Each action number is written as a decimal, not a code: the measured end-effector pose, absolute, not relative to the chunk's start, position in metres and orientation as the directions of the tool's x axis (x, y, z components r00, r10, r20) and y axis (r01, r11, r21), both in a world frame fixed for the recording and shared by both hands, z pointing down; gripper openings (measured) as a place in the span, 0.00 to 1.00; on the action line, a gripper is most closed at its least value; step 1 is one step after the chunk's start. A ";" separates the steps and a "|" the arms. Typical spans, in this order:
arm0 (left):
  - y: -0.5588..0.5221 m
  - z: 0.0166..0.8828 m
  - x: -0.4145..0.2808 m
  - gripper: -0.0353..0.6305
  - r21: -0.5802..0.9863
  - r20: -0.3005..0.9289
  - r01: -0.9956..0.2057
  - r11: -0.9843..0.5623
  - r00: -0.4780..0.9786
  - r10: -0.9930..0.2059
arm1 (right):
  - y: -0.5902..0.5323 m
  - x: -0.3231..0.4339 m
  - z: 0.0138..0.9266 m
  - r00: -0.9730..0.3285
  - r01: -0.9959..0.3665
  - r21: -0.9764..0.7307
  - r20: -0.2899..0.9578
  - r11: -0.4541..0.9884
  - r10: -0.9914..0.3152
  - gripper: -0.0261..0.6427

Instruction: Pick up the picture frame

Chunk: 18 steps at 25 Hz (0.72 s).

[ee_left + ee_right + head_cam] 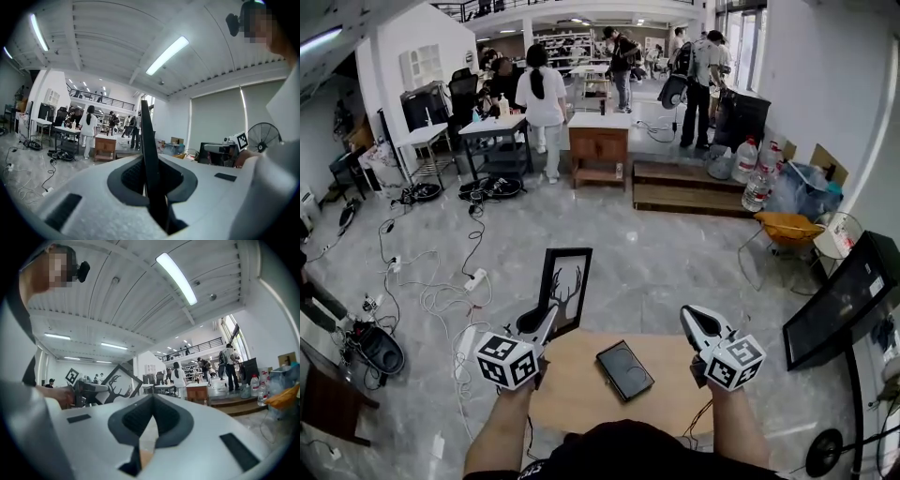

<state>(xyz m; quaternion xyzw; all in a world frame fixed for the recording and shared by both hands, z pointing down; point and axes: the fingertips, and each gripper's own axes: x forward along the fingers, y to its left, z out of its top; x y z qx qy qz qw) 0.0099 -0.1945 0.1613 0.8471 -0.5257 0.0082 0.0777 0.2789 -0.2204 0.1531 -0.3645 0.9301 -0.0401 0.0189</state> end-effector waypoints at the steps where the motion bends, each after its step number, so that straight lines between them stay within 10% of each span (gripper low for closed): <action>1: -0.196 0.162 0.009 0.11 0.116 0.099 -0.892 -0.437 0.448 -0.889 | -0.221 0.279 0.154 -0.730 -0.681 -0.088 -0.007 0.727 -0.684 0.04; 18: -0.203 0.169 0.005 0.11 0.136 0.089 -0.910 -0.392 0.405 -0.910 | -0.231 0.258 0.158 -0.756 -0.655 -0.064 0.037 0.753 -0.654 0.04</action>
